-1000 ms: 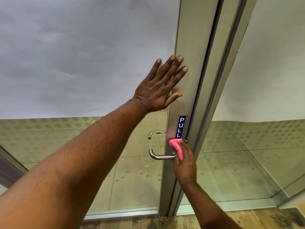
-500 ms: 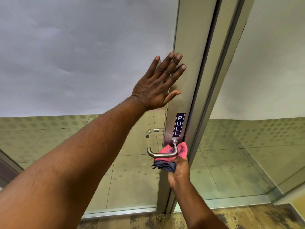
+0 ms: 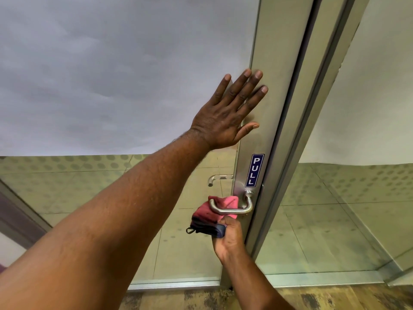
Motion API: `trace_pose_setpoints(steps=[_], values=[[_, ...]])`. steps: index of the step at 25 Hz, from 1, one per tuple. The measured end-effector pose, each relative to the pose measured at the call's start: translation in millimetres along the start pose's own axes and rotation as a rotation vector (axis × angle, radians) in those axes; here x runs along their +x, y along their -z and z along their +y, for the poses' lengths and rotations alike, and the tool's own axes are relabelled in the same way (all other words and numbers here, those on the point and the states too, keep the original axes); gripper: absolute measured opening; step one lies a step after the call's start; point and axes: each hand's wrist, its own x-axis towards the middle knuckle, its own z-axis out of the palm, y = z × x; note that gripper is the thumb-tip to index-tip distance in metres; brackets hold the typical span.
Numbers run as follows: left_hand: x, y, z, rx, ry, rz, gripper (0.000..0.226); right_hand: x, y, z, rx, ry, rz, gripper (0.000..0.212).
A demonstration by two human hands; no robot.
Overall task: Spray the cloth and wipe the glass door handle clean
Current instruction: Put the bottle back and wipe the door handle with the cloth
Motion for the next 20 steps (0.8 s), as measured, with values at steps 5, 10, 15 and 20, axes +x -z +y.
trace_pose_setpoints(steps=[5,10,15,20], values=[[0,-2,0,-0.009,0.007,0.012,0.078,2,-1,7,-0.017,-0.034,-0.061,0.034],[-1,0,0,-0.004,0.012,0.002,0.077,-2,11,-12,0.151,-0.096,-0.038,0.051],[0,3,0,-0.001,0.008,-0.016,0.078,-2,27,-31,-0.066,-0.041,0.071,0.041],[-1,3,1,-0.003,0.009,-0.024,0.08,2,36,-60,-0.194,0.143,0.18,0.045]])
